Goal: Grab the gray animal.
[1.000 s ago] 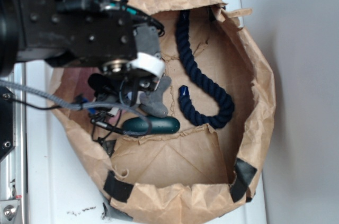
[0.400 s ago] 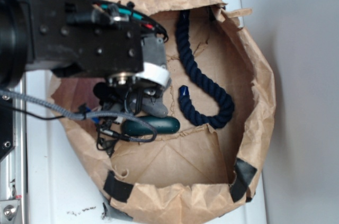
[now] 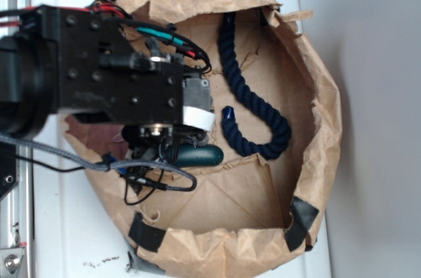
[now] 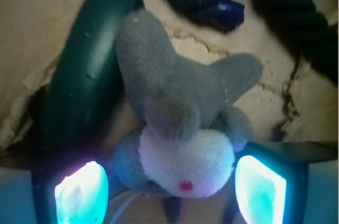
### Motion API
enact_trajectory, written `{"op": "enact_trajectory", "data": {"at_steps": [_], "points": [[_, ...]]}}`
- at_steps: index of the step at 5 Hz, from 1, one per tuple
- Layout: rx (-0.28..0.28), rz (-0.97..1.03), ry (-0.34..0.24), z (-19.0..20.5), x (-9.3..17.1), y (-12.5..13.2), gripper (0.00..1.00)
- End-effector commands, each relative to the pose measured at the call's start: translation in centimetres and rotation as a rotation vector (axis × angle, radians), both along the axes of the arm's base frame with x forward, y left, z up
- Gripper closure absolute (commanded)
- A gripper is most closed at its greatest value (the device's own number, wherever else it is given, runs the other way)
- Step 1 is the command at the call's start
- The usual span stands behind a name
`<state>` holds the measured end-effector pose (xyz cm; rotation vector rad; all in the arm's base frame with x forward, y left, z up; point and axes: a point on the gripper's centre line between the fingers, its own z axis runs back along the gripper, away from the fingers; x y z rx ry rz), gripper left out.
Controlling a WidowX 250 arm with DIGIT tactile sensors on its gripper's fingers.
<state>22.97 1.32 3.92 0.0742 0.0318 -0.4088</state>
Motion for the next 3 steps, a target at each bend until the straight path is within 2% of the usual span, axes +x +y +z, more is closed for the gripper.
{"op": "enact_trajectory", "data": {"at_steps": [1,3], "points": [[-0.021,0.032,-0.031,1.7,2.5,-1.2,0.00],[0.001,0.054,-0.101,-0.2,3.4,-2.0,0.00]]}}
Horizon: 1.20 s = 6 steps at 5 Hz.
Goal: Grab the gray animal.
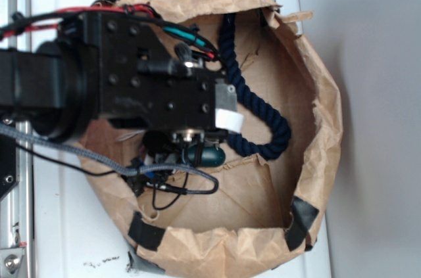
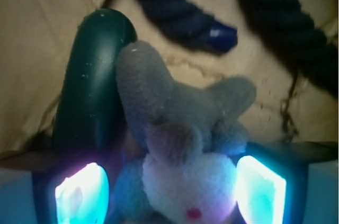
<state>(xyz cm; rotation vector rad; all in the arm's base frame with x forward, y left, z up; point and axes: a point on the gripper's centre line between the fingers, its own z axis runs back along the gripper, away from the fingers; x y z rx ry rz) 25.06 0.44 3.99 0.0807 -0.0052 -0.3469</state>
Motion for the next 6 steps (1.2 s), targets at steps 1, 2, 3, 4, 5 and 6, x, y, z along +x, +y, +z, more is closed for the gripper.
{"op": "enact_trajectory", "data": {"at_steps": [1,2,3,4,5,6], "points": [[-0.008,-0.001,-0.084,-0.3,1.5,-1.4,0.00],[-0.021,-0.020,-0.129,-0.9,1.4,-1.3,0.00],[-0.019,-0.026,-0.176,-1.7,1.2,-0.8,0.24],[-0.020,-0.012,-0.215,-1.9,1.3,-0.3,1.00],[-0.032,-0.005,-0.216,-1.7,1.2,0.0,1.00],[-0.056,0.000,-0.186,-0.1,0.7,0.0,1.00]]}}
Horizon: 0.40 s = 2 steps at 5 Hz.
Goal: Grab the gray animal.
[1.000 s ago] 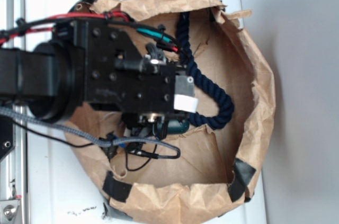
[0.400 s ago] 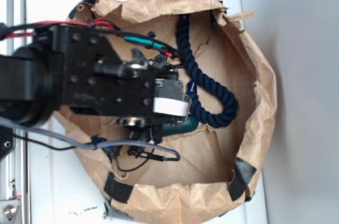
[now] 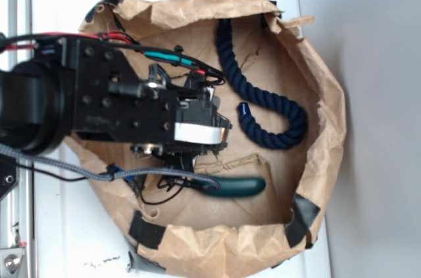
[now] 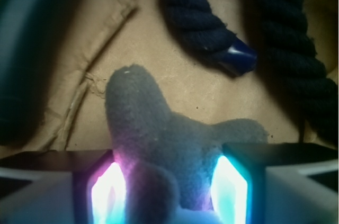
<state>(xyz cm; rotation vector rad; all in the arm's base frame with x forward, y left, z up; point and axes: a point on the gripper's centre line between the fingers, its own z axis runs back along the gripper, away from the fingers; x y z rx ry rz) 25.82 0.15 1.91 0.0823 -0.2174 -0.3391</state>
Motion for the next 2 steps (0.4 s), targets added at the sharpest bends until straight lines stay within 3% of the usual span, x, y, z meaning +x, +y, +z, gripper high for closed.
{"op": "enact_trajectory", "data": {"at_steps": [1,2], "points": [[-0.084,-0.010,0.076,5.5,-0.9,0.4,1.00],[-0.161,0.003,0.110,9.8,-1.3,0.6,1.00]]}}
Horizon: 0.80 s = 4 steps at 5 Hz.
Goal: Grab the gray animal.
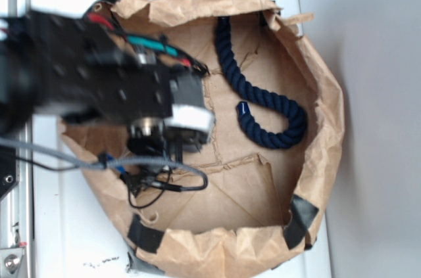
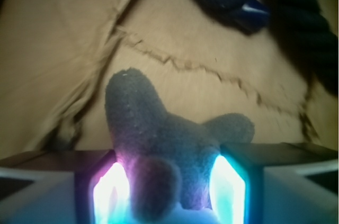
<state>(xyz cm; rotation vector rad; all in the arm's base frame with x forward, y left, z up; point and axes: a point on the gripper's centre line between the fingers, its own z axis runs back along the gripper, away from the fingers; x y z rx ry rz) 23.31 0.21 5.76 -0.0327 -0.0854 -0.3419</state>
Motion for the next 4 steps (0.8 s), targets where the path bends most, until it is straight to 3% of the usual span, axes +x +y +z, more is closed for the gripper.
{"op": "enact_trajectory", "data": {"at_steps": [1,3,4], "points": [[-0.088,0.024,-0.038,7.5,1.1,0.9,1.00],[-0.062,0.071,-0.084,11.1,0.1,0.7,1.00],[-0.042,0.063,-0.142,11.4,-0.7,0.6,1.00]]}}
